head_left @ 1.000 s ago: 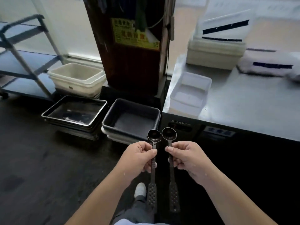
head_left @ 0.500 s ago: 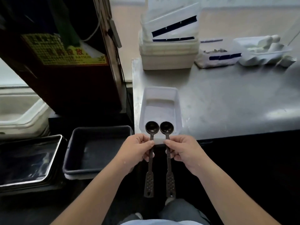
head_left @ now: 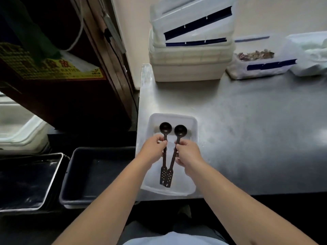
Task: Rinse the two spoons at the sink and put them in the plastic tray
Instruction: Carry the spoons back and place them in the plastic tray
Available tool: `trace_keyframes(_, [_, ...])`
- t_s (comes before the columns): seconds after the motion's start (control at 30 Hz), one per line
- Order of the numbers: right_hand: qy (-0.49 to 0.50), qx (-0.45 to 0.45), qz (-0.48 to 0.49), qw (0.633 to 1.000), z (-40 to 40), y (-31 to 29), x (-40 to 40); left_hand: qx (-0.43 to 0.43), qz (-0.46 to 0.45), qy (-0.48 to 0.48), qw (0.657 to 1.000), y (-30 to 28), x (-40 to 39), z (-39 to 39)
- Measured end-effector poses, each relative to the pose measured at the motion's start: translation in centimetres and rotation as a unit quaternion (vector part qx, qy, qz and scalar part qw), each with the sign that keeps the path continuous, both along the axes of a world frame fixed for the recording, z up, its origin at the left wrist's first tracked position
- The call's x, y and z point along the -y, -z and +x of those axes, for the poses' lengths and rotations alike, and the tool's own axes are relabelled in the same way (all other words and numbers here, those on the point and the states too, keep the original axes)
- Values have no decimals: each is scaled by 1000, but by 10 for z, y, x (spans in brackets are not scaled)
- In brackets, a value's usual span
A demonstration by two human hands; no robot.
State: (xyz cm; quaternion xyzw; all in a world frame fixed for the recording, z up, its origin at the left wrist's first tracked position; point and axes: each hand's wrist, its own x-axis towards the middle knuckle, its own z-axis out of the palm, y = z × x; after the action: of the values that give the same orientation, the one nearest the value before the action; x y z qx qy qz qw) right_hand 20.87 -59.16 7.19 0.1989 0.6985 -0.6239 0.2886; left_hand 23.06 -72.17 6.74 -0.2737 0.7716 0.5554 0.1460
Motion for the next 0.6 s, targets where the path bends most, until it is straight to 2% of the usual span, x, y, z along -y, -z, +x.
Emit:
trace_keyframes(0.07, [-11, 0, 34, 999, -9, 12, 10, 1, -8, -1, 1000, 11, -1, -17])
trace_keyframes(0.17, [-63, -5, 133, 989, -17, 37, 16, 26, -20, 7, 999, 30, -4, -28])
trace_keyframes(0.37, [-109, -6, 272, 956, -15, 70, 15, 105, -94, 95, 985, 63, 1, -25])
trace_keyframes(0.6, [-72, -11, 289, 955, 1, 79, 18, 111, -141, 135, 974, 69, 6, -16])
